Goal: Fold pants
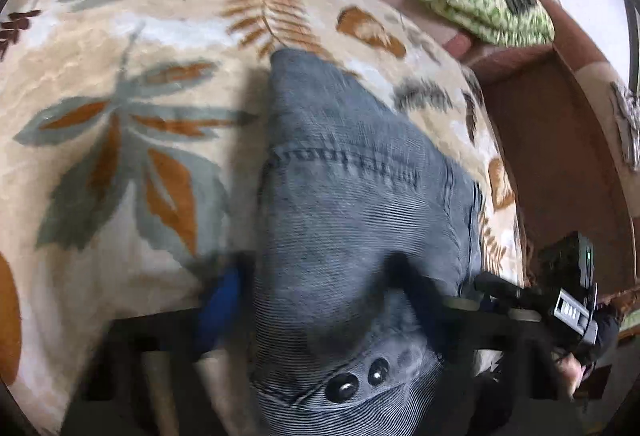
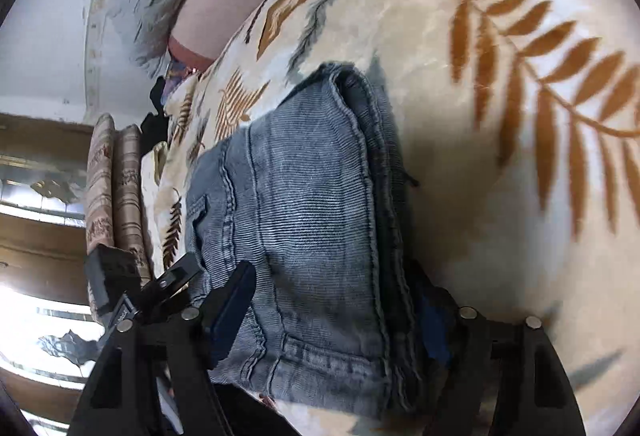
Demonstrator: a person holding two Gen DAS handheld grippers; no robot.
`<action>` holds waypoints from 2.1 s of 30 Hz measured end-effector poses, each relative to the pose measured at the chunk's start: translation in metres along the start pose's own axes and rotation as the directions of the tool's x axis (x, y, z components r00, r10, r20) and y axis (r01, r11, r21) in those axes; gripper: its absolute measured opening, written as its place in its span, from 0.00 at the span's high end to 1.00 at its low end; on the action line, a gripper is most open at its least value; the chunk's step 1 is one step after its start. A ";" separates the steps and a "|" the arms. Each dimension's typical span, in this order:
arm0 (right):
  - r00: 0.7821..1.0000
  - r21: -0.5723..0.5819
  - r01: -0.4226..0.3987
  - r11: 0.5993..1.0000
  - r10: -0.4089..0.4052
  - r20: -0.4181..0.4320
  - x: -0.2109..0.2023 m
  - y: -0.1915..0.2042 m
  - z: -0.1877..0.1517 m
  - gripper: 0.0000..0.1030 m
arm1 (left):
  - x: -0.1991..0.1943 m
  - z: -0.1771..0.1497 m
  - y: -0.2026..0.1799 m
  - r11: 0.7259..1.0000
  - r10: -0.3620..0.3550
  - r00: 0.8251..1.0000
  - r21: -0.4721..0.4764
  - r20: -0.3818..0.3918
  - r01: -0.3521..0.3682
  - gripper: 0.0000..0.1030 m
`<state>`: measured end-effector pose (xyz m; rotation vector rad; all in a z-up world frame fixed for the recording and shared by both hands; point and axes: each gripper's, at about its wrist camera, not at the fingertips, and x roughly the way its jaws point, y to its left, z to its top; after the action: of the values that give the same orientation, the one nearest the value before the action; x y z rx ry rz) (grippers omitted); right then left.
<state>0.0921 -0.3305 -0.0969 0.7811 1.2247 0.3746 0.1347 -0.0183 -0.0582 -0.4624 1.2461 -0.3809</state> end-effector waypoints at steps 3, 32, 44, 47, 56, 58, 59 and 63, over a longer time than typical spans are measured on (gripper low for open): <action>0.997 0.074 -0.076 0.994 0.075 0.016 -0.001 -0.014 0.004 0.25 | 0.000 0.001 -0.003 1.000 0.018 1.000 0.004 0.005 -0.018 0.58; 0.991 -0.264 -0.011 0.965 0.045 0.123 0.046 0.145 0.029 0.77 | -0.076 0.054 0.040 0.953 0.215 0.933 0.146 0.288 -0.265 0.75; 0.947 -0.284 0.293 0.913 -0.235 0.220 0.049 0.138 0.001 0.33 | -0.086 0.019 0.050 0.863 0.478 0.833 0.029 0.280 -0.505 0.17; 0.931 -0.365 0.325 0.872 -0.226 0.288 0.044 0.156 -0.025 0.24 | -0.090 0.005 0.047 0.854 0.494 0.822 0.019 0.284 -0.520 0.16; 0.885 -0.411 0.465 0.784 -0.395 0.248 0.079 0.134 -0.042 0.20 | -0.084 -0.004 0.040 0.819 0.545 0.796 0.036 0.265 -0.573 0.11; 0.885 -0.417 0.462 0.783 -0.378 0.272 0.069 0.139 -0.043 0.20 | -0.087 -0.006 0.035 0.822 0.535 0.796 0.044 0.283 -0.568 0.11; 0.888 -0.413 0.455 0.788 -0.367 0.278 0.066 0.140 -0.043 0.20 | -0.088 -0.007 0.033 0.822 0.534 0.796 0.045 0.286 -0.568 0.11; 0.881 -0.409 0.473 0.780 -0.414 0.229 0.085 0.128 -0.042 0.20 | -0.079 -0.010 0.035 0.818 0.541 0.800 0.058 0.258 -0.572 0.11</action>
<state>0.0988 -0.1734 -0.0708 0.0913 1.0998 0.2003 0.1039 0.0510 -0.0156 -0.0042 1.0610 0.0979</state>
